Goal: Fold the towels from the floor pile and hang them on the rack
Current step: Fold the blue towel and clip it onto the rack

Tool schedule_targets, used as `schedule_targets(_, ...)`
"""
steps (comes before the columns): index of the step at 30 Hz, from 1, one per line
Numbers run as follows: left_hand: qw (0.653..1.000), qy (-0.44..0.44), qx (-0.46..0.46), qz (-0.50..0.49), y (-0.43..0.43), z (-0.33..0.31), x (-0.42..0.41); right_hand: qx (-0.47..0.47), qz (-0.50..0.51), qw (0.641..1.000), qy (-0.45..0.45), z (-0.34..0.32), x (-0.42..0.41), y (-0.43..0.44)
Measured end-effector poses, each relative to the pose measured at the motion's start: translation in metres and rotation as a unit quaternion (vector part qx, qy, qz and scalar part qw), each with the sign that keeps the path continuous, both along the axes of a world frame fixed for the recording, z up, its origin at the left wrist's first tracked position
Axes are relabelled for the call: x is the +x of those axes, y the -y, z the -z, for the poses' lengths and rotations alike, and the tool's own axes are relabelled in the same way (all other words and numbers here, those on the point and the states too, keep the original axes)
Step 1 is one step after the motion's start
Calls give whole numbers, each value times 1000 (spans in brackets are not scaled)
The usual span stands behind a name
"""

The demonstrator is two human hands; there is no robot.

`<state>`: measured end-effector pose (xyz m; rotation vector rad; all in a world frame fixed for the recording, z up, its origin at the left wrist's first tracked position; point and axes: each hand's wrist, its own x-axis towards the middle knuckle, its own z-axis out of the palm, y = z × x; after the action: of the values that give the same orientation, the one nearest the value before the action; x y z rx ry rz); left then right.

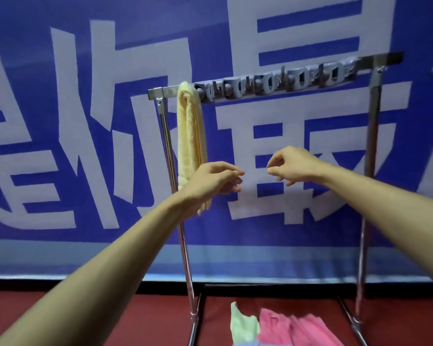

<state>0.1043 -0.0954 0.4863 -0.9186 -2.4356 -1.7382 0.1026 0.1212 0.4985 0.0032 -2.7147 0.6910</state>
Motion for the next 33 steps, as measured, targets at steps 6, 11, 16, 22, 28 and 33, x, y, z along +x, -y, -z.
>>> schedule_targets(6,996,85,-37,-9,-36,96,6,-20,-18,997,72,78,37,-34)
schedule_targets(11,983,159,-97,9,-67,185,-7,-94,-16,985,146,176,18,-62)
schedule_targets(16,961,240,-130,31,-86,282,-26,-123,10,966,228,282,-2,-80)
schedule_targets(22,928,313,-202,28,-92,392,-50,-149,33,942,299,406,-21,-90)
schedule_targets(28,897,326,-297,8,-84,488,-73,-201,39,911,358,507,-30,-92)
schedule_targets(33,893,267,-363,-11,-86,550,-94,-249,47,886,388,564,-36,-90)
